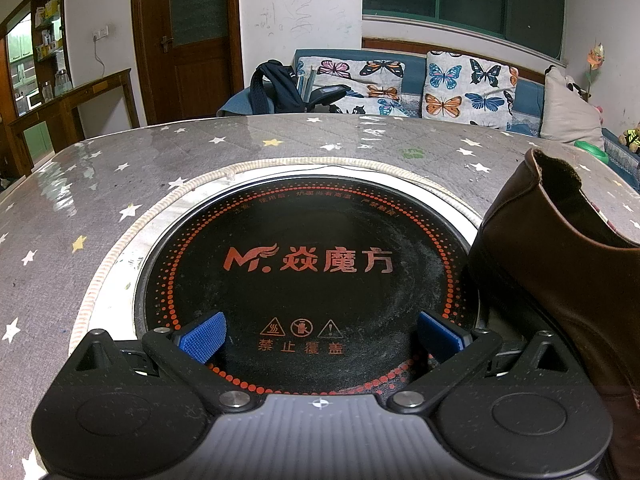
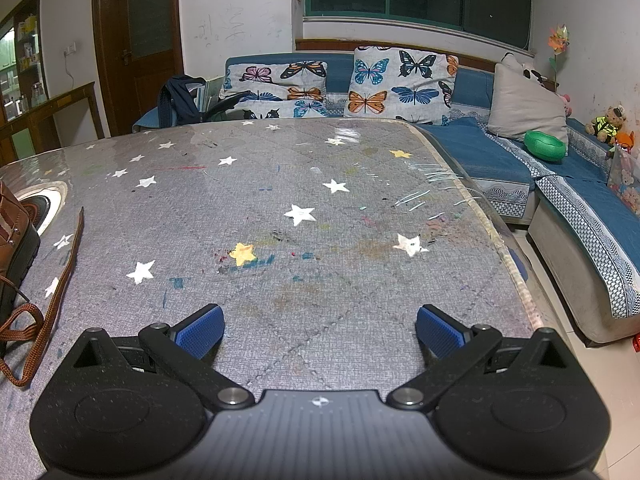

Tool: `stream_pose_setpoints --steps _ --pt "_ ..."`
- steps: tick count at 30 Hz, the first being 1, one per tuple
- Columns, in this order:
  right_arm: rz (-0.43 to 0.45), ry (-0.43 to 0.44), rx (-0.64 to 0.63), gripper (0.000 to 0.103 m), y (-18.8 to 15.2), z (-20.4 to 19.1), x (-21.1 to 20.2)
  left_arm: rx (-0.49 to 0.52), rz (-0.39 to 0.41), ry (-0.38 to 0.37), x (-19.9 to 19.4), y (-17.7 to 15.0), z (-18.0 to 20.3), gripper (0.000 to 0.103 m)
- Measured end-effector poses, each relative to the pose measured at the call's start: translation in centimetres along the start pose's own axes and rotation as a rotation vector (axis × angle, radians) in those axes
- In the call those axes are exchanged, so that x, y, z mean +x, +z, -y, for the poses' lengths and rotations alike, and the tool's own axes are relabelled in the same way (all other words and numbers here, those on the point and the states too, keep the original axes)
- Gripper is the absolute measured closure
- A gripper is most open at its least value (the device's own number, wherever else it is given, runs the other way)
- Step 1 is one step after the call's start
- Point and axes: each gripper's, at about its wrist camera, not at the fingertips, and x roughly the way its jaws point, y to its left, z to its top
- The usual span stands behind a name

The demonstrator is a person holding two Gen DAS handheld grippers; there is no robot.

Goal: Lace up shoes with both hands

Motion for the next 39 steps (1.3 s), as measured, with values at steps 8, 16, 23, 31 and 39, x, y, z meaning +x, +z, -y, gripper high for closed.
stream_pose_setpoints --steps 8,16,23,31,39 --pt "0.000 0.000 0.000 0.000 0.00 0.00 0.00 0.000 0.000 0.000 0.00 0.00 -0.01 0.000" --pt "0.000 0.000 0.000 0.000 0.00 0.00 0.01 0.000 0.000 0.000 -0.02 0.00 0.00 0.000" --pt "0.000 0.000 0.000 0.000 0.00 -0.01 0.02 0.000 0.000 0.000 -0.02 0.00 0.00 0.000" --pt "0.000 0.000 0.000 0.000 0.00 -0.01 0.02 0.000 0.000 0.000 -0.02 0.00 0.01 0.000" --pt "0.000 0.000 0.000 0.000 0.01 -0.01 0.04 0.000 0.000 0.000 -0.02 0.00 0.01 0.000"
